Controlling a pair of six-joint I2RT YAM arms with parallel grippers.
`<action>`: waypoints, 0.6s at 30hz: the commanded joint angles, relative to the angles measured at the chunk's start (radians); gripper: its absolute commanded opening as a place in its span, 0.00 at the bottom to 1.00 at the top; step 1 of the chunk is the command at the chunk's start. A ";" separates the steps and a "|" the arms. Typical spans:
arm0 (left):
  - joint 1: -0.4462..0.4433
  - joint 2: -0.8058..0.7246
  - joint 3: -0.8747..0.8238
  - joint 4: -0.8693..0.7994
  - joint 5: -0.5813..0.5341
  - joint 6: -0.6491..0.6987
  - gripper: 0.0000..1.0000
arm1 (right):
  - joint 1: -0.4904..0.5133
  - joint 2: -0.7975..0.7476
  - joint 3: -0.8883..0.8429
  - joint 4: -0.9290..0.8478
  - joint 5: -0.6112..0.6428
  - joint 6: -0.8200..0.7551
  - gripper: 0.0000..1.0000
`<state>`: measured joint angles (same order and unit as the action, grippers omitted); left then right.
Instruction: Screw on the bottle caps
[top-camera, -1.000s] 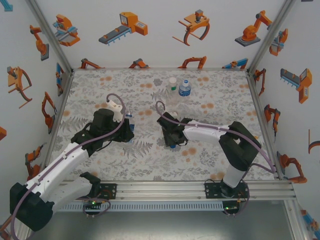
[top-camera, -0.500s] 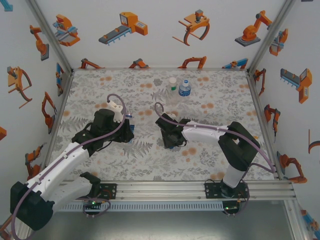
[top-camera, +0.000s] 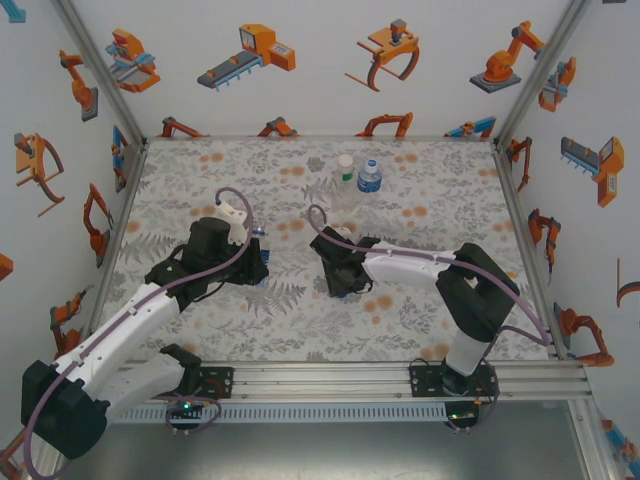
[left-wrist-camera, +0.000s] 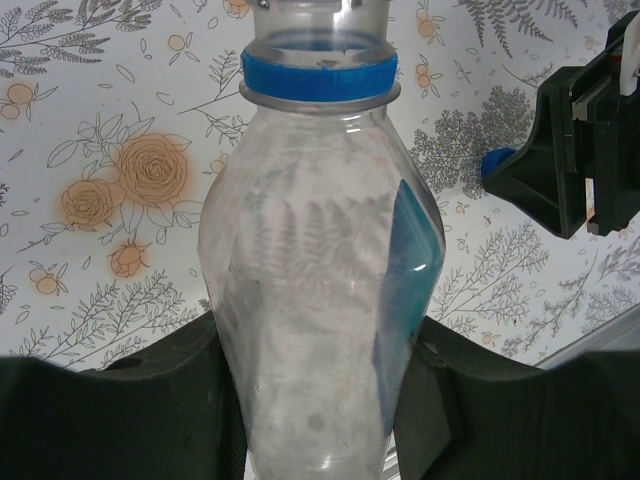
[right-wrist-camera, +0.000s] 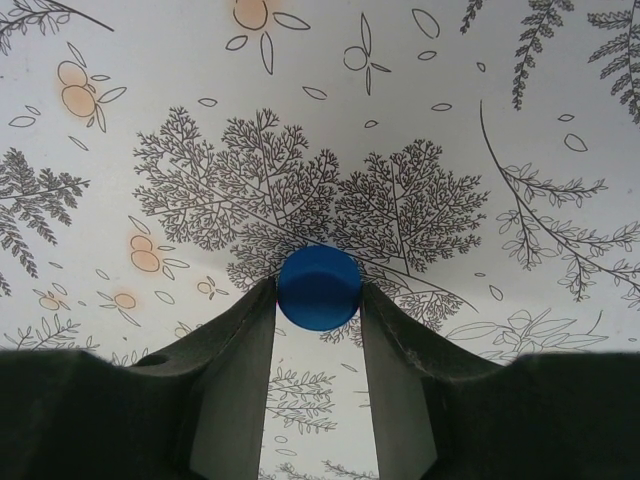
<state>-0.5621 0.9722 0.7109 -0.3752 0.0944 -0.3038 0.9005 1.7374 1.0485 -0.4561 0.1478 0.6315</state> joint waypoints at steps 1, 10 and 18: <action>0.005 0.003 0.014 0.017 0.011 -0.006 0.10 | 0.008 0.011 0.018 0.000 0.023 0.010 0.39; 0.005 0.001 0.018 0.007 0.014 -0.008 0.10 | 0.008 0.005 0.006 0.037 0.027 0.011 0.41; 0.005 0.010 0.022 0.007 0.021 -0.009 0.10 | 0.007 0.004 0.002 0.038 0.023 0.010 0.39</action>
<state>-0.5621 0.9768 0.7109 -0.3752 0.0990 -0.3038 0.9005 1.7428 1.0485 -0.4244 0.1509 0.6315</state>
